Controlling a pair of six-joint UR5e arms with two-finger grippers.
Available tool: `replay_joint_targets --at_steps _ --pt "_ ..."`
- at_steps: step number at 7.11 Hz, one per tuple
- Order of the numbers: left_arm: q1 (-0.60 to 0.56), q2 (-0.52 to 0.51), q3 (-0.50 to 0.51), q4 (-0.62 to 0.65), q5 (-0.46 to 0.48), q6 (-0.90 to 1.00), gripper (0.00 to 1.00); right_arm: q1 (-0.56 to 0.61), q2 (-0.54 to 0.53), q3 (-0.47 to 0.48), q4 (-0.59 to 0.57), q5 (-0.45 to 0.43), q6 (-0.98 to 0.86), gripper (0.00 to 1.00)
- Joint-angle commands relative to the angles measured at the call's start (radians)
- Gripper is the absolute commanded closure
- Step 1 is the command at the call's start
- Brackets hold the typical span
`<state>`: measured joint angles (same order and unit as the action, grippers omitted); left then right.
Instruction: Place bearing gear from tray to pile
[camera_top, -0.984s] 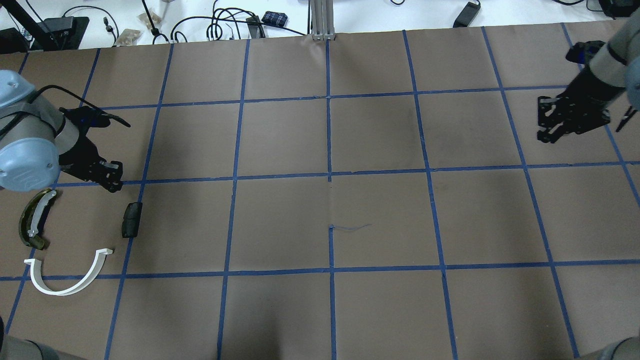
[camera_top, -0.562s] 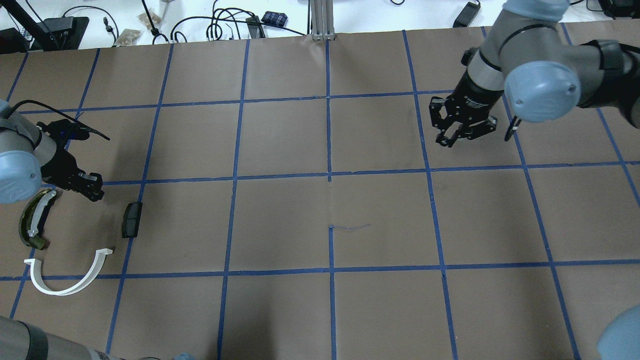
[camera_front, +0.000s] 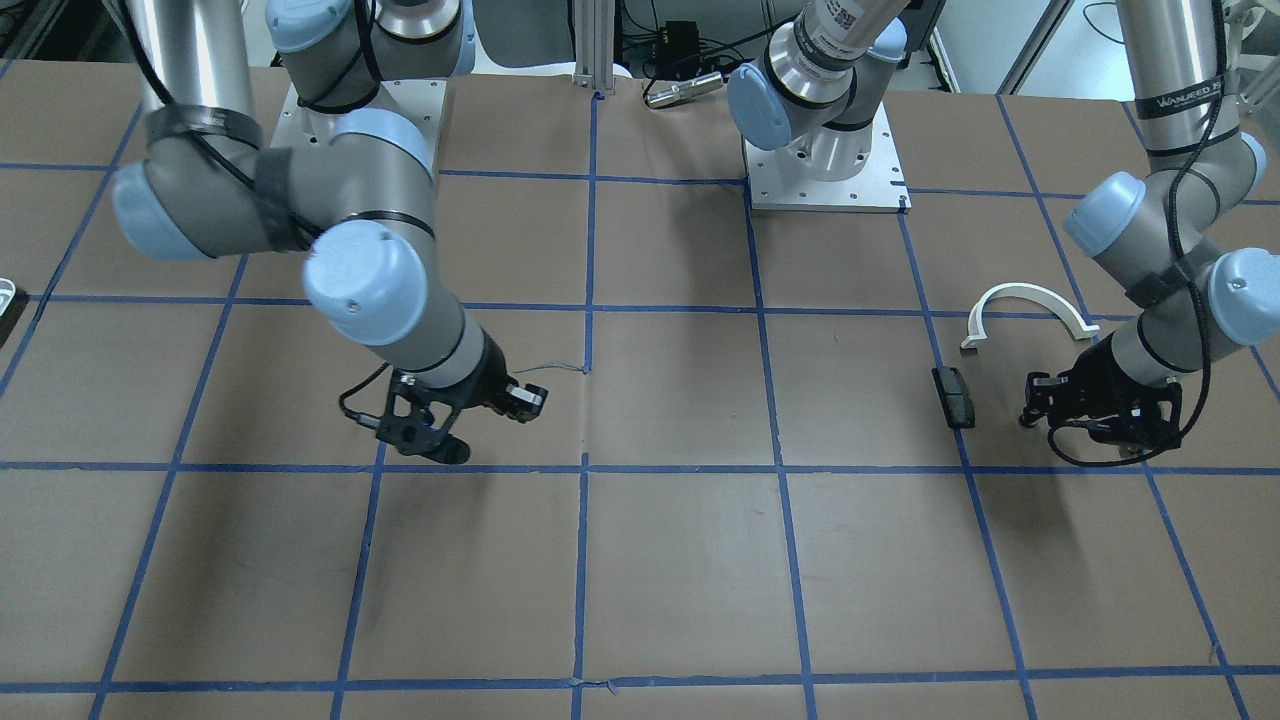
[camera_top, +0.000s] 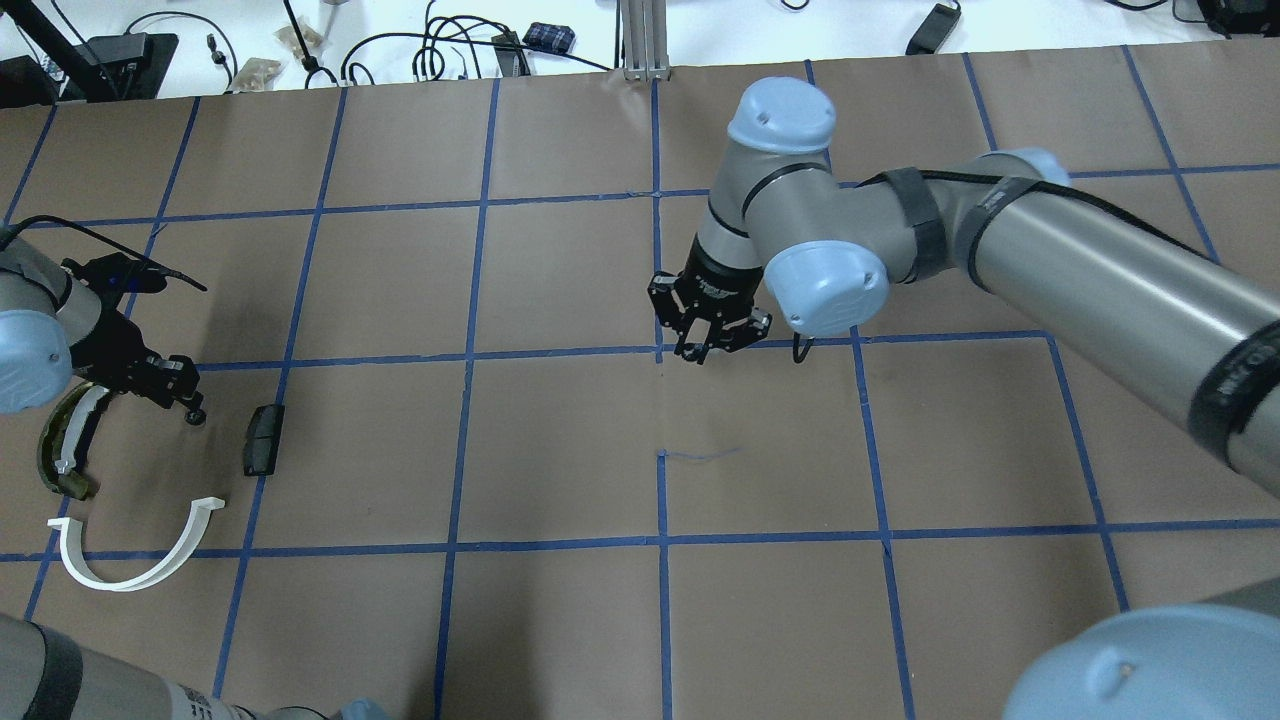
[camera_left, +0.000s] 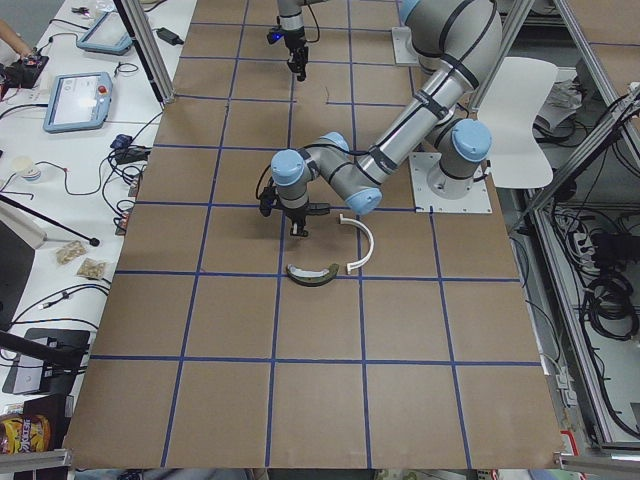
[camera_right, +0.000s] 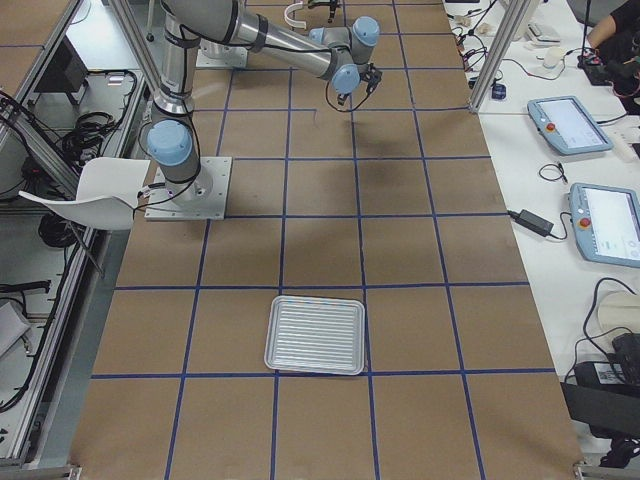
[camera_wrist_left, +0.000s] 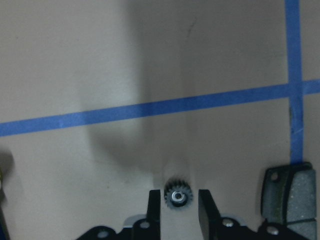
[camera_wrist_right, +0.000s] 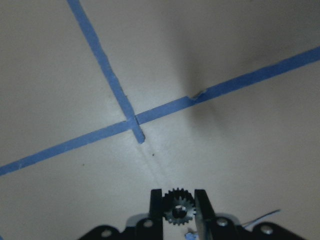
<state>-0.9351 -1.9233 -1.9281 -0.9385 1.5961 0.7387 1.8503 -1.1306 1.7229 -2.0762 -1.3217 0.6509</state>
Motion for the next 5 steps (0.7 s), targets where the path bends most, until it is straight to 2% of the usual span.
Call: replay_joint_targets --at_steps 1,2,3,4,5 --pt "-0.013 0.015 0.017 0.0 0.004 -0.007 0.0 0.062 0.061 0.029 -0.09 0.001 0.055 1.0" --pt "-0.017 0.006 0.056 0.0 0.008 -0.024 0.0 0.063 0.057 0.038 -0.091 -0.01 0.049 0.7" --pt "-0.033 0.004 0.107 -0.049 0.002 -0.065 0.0 0.06 0.051 0.038 -0.088 -0.019 0.043 0.01" --pt "-0.077 0.012 0.133 -0.096 -0.001 -0.134 0.0 0.041 0.026 0.027 -0.082 -0.028 0.036 0.0" --pt "-0.144 0.027 0.136 -0.1 -0.002 -0.21 0.0 0.002 -0.024 0.018 -0.079 -0.101 -0.002 0.0"
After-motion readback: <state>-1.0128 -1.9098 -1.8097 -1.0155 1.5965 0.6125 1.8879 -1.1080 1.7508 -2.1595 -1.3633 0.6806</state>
